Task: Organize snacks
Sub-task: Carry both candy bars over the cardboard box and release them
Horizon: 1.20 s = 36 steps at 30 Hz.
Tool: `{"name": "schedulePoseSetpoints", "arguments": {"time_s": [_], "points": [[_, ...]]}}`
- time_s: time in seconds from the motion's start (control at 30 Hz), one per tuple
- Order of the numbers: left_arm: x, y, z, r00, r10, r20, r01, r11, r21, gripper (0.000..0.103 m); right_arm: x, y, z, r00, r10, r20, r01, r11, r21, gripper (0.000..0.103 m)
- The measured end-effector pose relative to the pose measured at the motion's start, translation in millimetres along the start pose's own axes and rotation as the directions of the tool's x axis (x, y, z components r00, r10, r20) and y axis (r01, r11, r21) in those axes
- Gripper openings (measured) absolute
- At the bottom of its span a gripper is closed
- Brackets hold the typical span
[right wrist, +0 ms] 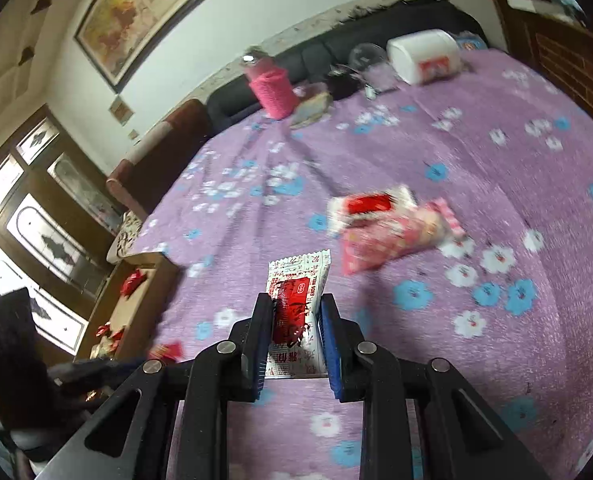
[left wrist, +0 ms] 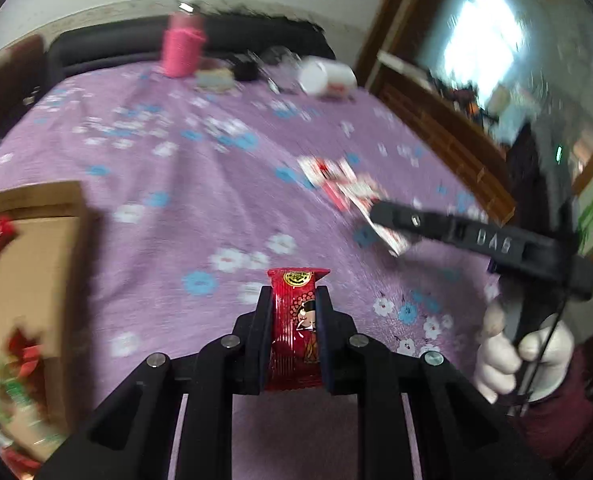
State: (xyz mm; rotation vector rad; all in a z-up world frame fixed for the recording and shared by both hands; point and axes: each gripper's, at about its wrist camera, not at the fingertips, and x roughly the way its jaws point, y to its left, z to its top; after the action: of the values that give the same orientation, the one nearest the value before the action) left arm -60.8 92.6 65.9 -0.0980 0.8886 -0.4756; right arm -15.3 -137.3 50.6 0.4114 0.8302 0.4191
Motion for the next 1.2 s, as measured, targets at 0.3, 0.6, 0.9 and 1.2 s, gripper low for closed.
{"name": "schedulePoseSetpoints", "arguments": {"time_s": [0.3, 0.6, 0.9, 1.2], "points": [[-91.9, 123.9, 3.4, 0.970, 0.231, 0.078, -0.216, 0.962, -0.167, 0.019, 18.7, 124.4, 14.5, 0.989, 0.125, -0.084, -0.138, 0.975, -0.176, 0.026], [-81.3, 217.6, -3.4, 0.950, 0.312, -0.009, -0.299, 0.903, -0.308, 0.019, 135.0, 242.5, -7.1, 0.948, 0.095, -0.303, -0.194, 0.929, -0.316, 0.027], [-61.8, 245.4, -7.1, 0.954, 0.294, -0.055, -0.294, 0.887, -0.356, 0.027, 199.6, 271.3, -28.7, 0.934, 0.021, -0.356, -0.157, 0.921, -0.356, 0.028], [-97.7, 236.0, -10.2, 0.967, 0.248, 0.058, -0.201, 0.884, -0.423, 0.058, 162.1, 244.3, -9.8, 0.956, 0.070, -0.286, -0.158, 0.943, -0.295, 0.040]]}}
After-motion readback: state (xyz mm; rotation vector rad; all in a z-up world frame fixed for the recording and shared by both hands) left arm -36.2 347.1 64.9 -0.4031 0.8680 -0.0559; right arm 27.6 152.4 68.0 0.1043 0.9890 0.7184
